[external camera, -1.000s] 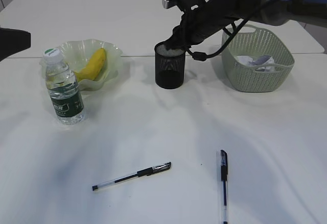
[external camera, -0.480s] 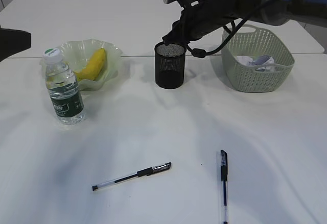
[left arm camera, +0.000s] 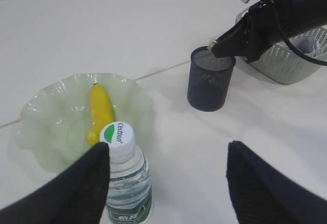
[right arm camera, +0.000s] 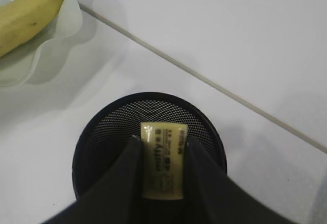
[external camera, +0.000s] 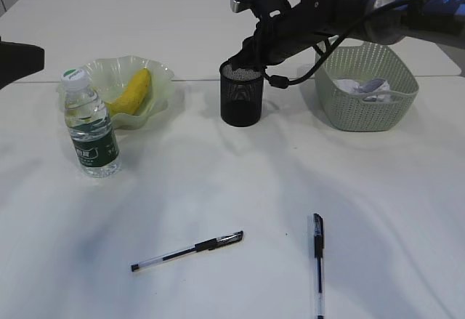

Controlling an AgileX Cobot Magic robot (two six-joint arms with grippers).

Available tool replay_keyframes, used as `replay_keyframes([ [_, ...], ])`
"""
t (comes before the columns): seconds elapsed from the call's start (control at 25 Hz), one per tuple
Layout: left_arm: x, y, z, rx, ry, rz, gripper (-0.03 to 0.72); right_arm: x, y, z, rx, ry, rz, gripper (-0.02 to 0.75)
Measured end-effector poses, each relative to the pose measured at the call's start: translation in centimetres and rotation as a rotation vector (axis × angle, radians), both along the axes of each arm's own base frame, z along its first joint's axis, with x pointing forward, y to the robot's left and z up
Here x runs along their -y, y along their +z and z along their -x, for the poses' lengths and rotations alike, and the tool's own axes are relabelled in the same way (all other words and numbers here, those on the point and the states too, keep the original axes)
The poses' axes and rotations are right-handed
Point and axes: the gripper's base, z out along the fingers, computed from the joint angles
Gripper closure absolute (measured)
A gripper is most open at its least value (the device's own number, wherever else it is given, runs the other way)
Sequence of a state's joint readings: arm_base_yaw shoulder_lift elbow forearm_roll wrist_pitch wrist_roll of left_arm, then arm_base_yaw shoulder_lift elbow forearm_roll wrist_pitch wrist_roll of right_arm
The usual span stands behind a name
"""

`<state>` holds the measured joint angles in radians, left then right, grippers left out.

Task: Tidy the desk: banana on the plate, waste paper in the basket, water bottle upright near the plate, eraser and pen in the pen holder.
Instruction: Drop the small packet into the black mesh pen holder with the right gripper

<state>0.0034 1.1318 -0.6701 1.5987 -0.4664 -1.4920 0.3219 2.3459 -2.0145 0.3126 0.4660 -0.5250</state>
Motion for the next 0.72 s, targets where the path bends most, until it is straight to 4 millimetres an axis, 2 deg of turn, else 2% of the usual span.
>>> replay_keyframes([
  [0.12, 0.00, -0.01, 0.00, 0.000, -0.001, -0.002, 0.181, -0.01, 0.02, -0.01, 0.001, -0.001, -0.004, 0.568],
  [0.4, 0.00, -0.01, 0.00, 0.000, -0.001, -0.002, 0.181, -0.02, 0.03, -0.02, 0.002, -0.003, -0.006, 0.473],
  [0.72, 0.00, -0.01, 0.00, 0.000, -0.001, -0.003, 0.181, -0.02, 0.02, -0.01, 0.000, -0.002, -0.006, 0.465],
])
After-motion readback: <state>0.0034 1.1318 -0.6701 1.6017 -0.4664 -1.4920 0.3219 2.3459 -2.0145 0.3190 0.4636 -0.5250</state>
